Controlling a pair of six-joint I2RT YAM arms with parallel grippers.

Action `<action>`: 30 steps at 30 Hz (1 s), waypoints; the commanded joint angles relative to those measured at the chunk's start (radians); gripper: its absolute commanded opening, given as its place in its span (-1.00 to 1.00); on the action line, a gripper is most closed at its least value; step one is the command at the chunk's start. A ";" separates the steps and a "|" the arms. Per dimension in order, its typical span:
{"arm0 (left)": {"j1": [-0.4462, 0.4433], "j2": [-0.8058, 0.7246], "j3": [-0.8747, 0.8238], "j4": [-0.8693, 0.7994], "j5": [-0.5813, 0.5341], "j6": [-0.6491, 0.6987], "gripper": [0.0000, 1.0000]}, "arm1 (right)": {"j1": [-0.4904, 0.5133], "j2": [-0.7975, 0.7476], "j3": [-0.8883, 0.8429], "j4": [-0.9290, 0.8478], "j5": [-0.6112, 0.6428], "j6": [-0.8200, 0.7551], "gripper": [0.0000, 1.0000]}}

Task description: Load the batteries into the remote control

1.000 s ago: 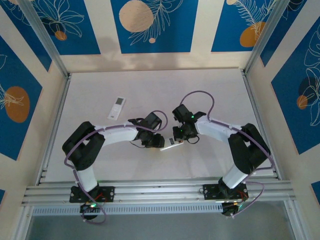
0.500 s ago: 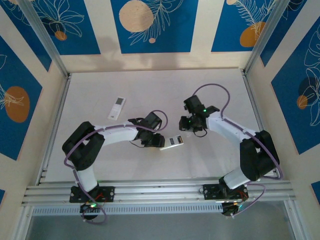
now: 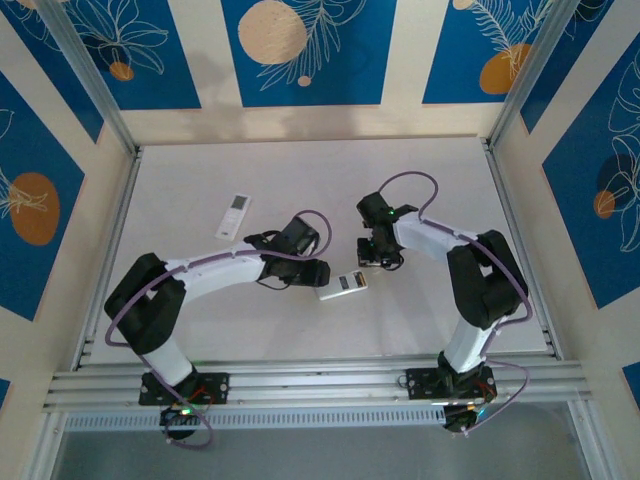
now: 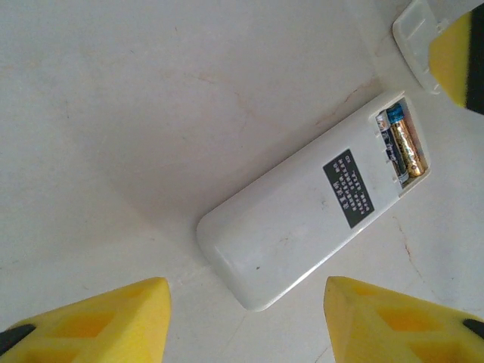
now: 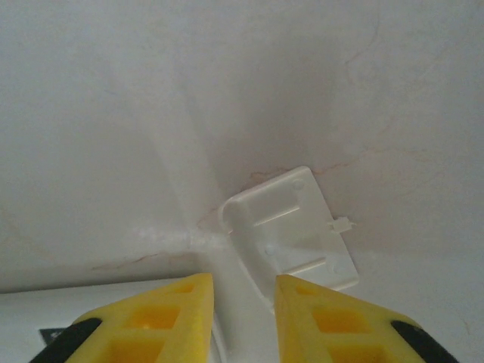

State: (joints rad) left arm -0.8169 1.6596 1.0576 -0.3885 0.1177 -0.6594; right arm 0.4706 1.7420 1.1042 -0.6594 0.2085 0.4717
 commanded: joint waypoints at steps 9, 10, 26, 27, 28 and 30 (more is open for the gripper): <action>-0.007 -0.024 0.003 -0.003 -0.021 0.024 0.15 | 0.018 0.070 -0.003 0.005 0.077 -0.050 -0.67; -0.007 -0.028 0.000 0.009 -0.017 0.030 0.15 | 0.016 0.071 -0.003 0.009 0.076 -0.055 -0.70; -0.002 -0.270 -0.246 0.695 0.227 0.723 0.44 | -0.079 -0.300 0.069 -0.046 -0.376 -0.073 -0.95; 0.001 -0.279 -0.267 0.758 0.238 0.759 0.44 | -0.086 -0.324 0.073 -0.050 -0.424 -0.070 -0.95; 0.008 -0.279 -0.275 0.807 0.276 0.814 0.44 | -0.098 -0.350 0.078 -0.054 -0.481 -0.065 -0.95; 0.024 -0.261 -0.248 0.827 0.368 0.926 0.45 | -0.117 -0.387 0.088 -0.060 -0.598 -0.057 -0.95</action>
State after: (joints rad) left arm -0.8093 1.3972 0.8043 0.2264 0.3206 0.0147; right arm 0.3721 1.3949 1.1717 -0.6754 -0.1562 0.4057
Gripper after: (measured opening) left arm 0.723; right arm 0.066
